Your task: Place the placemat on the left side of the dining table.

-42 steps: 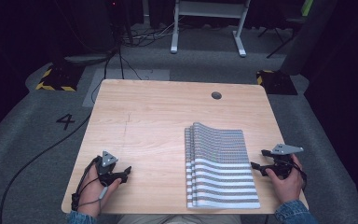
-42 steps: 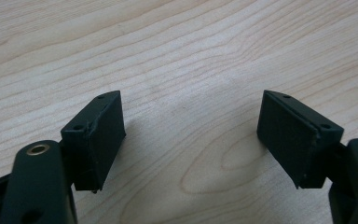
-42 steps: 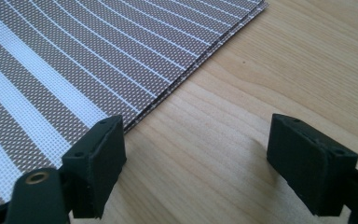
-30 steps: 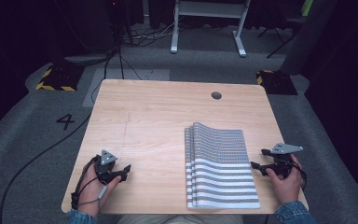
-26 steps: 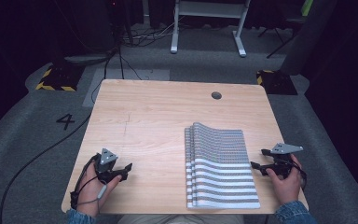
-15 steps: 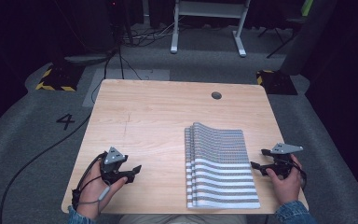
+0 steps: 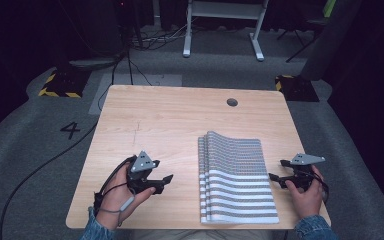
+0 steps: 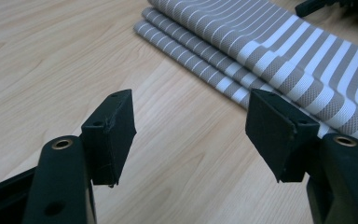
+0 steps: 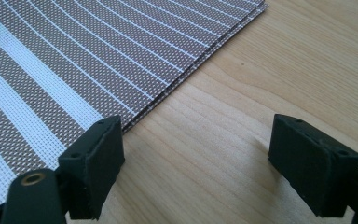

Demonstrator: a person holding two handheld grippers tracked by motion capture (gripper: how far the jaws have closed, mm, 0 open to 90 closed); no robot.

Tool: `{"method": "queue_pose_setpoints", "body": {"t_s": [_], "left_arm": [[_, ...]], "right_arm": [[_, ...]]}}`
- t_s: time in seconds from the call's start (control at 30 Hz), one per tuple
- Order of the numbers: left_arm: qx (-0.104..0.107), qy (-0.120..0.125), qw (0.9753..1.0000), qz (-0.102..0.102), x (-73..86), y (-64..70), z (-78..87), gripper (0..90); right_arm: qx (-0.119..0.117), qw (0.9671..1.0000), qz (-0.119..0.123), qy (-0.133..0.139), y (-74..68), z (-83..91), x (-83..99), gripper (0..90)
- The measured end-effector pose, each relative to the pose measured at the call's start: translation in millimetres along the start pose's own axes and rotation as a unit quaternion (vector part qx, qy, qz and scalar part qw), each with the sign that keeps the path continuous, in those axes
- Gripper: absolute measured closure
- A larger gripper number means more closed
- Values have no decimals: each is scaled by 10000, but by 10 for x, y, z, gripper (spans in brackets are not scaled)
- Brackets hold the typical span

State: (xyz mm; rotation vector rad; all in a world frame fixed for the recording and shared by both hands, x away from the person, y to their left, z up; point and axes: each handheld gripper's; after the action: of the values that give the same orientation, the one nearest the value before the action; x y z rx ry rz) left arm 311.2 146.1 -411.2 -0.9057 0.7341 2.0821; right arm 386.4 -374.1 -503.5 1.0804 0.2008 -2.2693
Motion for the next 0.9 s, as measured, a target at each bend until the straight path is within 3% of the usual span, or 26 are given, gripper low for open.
{"method": "queue_pose_setpoints", "body": {"t_s": [0.3, 0.4, 0.5, 0.57, 0.6, 0.67, 0.9], "left_arm": [[522, -119, 9984, -195, -245, 81, -348, 337], [643, -78, 9978, -158, -314, 106, -492, 336], [901, 13, 9959, -94, -348, 88, -666, 335], [1117, 110, 9936, 89, -340, 51, -791, 329], [1111, 114, 9937, 104, -333, 39, -846, 330], [1136, 45, 9935, 104, -321, 39, -954, 331], [1464, -206, 9887, 235, -301, 84, -1272, 333]], "right_arm": [[7, 10000, -4, -1, -1, 0, 0, 182], [8, 10000, -6, 0, -2, 0, 0, 182], [8, 10000, -5, 0, -1, 0, 0, 182], [8, 10000, -5, 0, -1, 0, 0, 183], [8, 10000, -5, 0, -1, 0, 0, 182], [7, 10000, -6, 0, -2, 0, 0, 182], [10, 10000, -5, 0, -2, 0, 0, 182]]}}
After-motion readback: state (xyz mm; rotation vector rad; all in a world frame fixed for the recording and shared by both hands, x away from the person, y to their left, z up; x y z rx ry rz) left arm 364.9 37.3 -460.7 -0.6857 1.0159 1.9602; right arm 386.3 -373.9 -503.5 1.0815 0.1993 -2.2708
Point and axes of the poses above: each handheld gripper's, and its own axes: z roughly backward along the jaws, x roughly out of its underside, y roughly to its right, and after that the axes turned 10 degrees about x, right-handed
